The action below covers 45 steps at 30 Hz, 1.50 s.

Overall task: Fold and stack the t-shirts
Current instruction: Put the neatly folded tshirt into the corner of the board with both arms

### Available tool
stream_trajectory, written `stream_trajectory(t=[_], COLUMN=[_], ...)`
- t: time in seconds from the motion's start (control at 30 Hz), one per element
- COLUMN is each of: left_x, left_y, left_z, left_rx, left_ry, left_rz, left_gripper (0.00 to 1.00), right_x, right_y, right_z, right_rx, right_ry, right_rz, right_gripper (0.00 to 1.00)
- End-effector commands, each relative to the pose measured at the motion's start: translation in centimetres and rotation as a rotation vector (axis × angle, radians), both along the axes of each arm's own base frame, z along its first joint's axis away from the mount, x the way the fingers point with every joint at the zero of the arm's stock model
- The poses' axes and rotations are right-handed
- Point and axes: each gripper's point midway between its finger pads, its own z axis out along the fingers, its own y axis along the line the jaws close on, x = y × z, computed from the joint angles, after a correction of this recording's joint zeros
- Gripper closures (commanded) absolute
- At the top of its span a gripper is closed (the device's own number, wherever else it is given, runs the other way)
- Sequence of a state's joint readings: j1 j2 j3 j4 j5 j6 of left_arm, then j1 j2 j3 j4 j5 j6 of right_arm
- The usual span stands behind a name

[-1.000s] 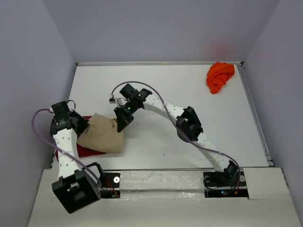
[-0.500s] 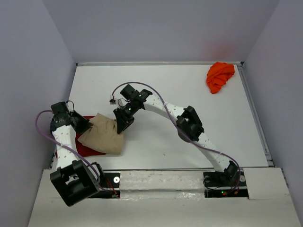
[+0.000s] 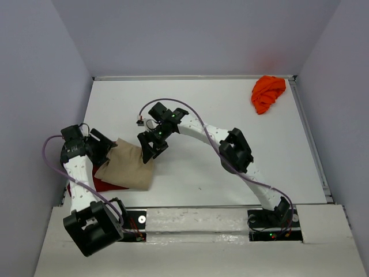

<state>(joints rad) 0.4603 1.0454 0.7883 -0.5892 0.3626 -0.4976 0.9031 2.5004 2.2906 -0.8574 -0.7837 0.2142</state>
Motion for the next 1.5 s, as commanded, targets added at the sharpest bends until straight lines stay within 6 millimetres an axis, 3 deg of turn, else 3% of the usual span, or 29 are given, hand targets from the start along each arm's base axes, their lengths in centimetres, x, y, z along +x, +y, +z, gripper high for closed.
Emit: stream_trajectory(t=[0.0, 0.07, 0.13, 0.17, 0.2, 0.27, 0.33, 0.37, 0.4, 0.43, 0.5, 0.53, 0.6, 0.63, 0.73, 0.77, 0.8, 0.83, 0.87, 1.0, 1.03, 1.1, 1.13, 1.27, 1.47], left_x=[0.2, 0.2, 0.5, 0.5, 0.7, 0.7, 0.9, 1.1, 1.2, 1.7, 2.3, 3.0, 4.1, 5.0, 6.6, 7.5, 8.2, 8.6, 9.2, 10.8, 10.7, 10.9, 11.0, 11.4, 11.5], left_y=[0.8, 0.9, 1.1, 1.2, 1.6, 1.9, 2.2, 2.1, 2.2, 2.0, 1.7, 0.8, 0.0, -2.2, -4.9, -7.5, -8.4, -9.3, -11.4, -14.8, -16.8, -18.1, -19.3, -21.3, -22.6], left_z=[3.0, 3.7, 4.6, 5.0, 5.7, 6.4, 7.2, 7.6, 7.8, 8.5, 9.3, 10.2, 10.8, 10.8, 11.7, 11.3, 12.2, 12.0, 11.3, 11.9, 12.8, 12.9, 13.6, 13.9, 13.9], left_rx=[0.061, 0.077, 0.094, 0.108, 0.135, 0.170, 0.204, 0.217, 0.233, 0.245, 0.259, 0.268, 0.288, 0.287, 0.300, 0.288, 0.297, 0.302, 0.308, 0.368, 0.372, 0.380, 0.372, 0.385, 0.391], left_ry=[-0.068, -0.081, -0.112, -0.122, -0.135, -0.146, -0.162, -0.178, -0.182, -0.209, -0.237, -0.274, -0.281, -0.292, -0.315, -0.317, -0.337, -0.329, -0.319, -0.327, -0.355, -0.361, -0.385, -0.397, -0.401], left_rz=[0.019, 0.023, 0.029, 0.023, 0.030, 0.022, 0.019, 0.011, 0.009, -0.007, -0.026, -0.051, -0.055, -0.119, -0.171, -0.245, -0.260, -0.274, -0.332, -0.385, -0.425, -0.441, -0.464, -0.502, -0.534], left_gripper=[0.21, 0.21, 0.21, 0.21, 0.21, 0.21, 0.21, 0.21, 0.21, 0.20, 0.20, 0.18, 0.17, 0.16, 0.13, 0.10, 0.09, 0.08, 0.06, 0.02, 0.01, 0.01, 0.01, 0.01, 0.01], right_x=[0.7, 0.7, 1.0, 1.5, 1.8, 2.6, 3.3, 4.5, 4.3, 5.5, 6.6, 7.3, 9.1, 10.0, 11.3, 12.0, 12.5, 12.6, 12.4, 12.1, 11.9, 11.4, 11.4, 11.3, 11.2], right_y=[-0.7, -1.5, -2.1, -2.8, -3.2, -4.7, -6.1, -7.3, -8.4, -9.9, -12.3, -14.6, -17.3, -20.3, -24.2, -27.2, -28.4, -29.3, -30.3, -31.9, -32.4, -32.7, -33.5, -35.1, -35.3], right_z=[4.2, 3.5, 4.1, 3.3, 4.1, 3.2, 4.4, 4.5, 3.9, 5.3, 6.2, 6.9, 7.5, 7.4, 7.6, 7.5, 7.5, 7.4, 6.9, 6.8, 8.0, 8.4, 9.3, 10.2, 11.3], right_rx=[0.021, -0.016, -0.029, -0.075, -0.077, -0.151, -0.169, -0.206, -0.242, -0.267, -0.304, -0.321, -0.327, -0.346, -0.369, -0.431, -0.452, -0.470, -0.494, -0.503, -0.483, -0.461, -0.449, -0.458, -0.437], right_ry=[-0.139, -0.153, -0.193, -0.220, -0.249, -0.299, -0.343, -0.383, -0.395, -0.466, -0.516, -0.533, -0.538, -0.516, -0.540, -0.588, -0.610, -0.615, -0.619, -0.663, -0.686, -0.708, -0.717, -0.750, -0.774], right_rz=[-0.041, -0.053, -0.074, -0.104, -0.124, -0.176, -0.222, -0.272, -0.281, -0.339, -0.399, -0.450, -0.546, -0.614, -0.717, -0.792, -0.833, -0.856, -0.862, -0.905, -0.935, -0.945, -0.978, -1.025, -1.036], right_gripper=[0.18, 0.18, 0.17, 0.17, 0.17, 0.17, 0.17, 0.17, 0.17, 0.16, 0.16, 0.16, 0.16, 0.16, 0.16, 0.16, 0.15, 0.15, 0.15, 0.14, 0.13, 0.12, 0.01, 0.00, 0.00])
